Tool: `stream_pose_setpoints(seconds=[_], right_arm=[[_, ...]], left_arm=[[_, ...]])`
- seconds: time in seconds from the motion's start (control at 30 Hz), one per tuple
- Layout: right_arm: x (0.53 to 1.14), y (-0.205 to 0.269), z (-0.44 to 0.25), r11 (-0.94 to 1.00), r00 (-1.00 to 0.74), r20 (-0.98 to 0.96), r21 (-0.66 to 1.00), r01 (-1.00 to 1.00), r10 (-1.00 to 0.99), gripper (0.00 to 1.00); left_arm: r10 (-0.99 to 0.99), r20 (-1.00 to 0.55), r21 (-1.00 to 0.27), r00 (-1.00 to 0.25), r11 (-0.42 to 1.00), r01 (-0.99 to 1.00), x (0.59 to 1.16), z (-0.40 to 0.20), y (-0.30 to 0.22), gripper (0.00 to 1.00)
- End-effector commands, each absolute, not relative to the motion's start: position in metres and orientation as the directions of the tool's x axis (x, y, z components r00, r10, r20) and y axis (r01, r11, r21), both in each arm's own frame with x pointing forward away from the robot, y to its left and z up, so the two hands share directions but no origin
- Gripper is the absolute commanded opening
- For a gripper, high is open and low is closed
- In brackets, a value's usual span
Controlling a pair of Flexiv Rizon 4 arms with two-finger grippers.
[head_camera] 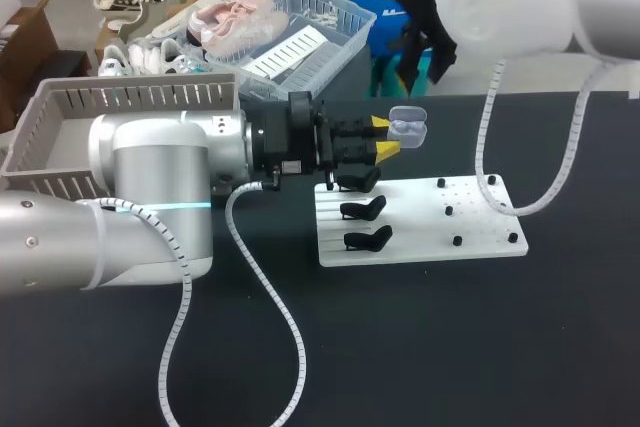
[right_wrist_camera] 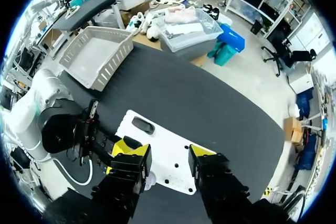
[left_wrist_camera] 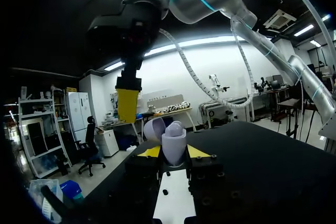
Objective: Pick up each earbud case from the left stands, insert the matching earbuds, close the lid, and place the case in the box.
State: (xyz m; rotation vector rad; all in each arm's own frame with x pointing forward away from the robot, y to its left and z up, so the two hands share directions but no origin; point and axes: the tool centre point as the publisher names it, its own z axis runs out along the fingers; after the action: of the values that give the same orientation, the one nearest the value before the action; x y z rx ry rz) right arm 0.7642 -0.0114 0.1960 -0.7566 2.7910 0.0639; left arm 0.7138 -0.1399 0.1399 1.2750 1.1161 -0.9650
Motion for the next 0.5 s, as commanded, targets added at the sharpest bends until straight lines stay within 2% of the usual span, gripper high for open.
stream_pose_setpoints(seconds=[0.03, 0.5], right_arm=[[0.765, -0.011, 0.191, 0.863, -0.836, -0.24, -0.019, -0.505, -0.494, 0.43], [0.75, -0.017, 0.185, 0.865, -0.84, -0.236, 0.0, -0.502, -0.488, 0.42]], left_arm=[[0.053, -0.975, 0.22, 0.216, 0.082, 0.972, 0.713, 0.14, -0.14, 0.0], [0.053, -0.975, 0.22, 0.216, 0.082, 0.972, 0.713, 0.14, -0.14, 0.0]])
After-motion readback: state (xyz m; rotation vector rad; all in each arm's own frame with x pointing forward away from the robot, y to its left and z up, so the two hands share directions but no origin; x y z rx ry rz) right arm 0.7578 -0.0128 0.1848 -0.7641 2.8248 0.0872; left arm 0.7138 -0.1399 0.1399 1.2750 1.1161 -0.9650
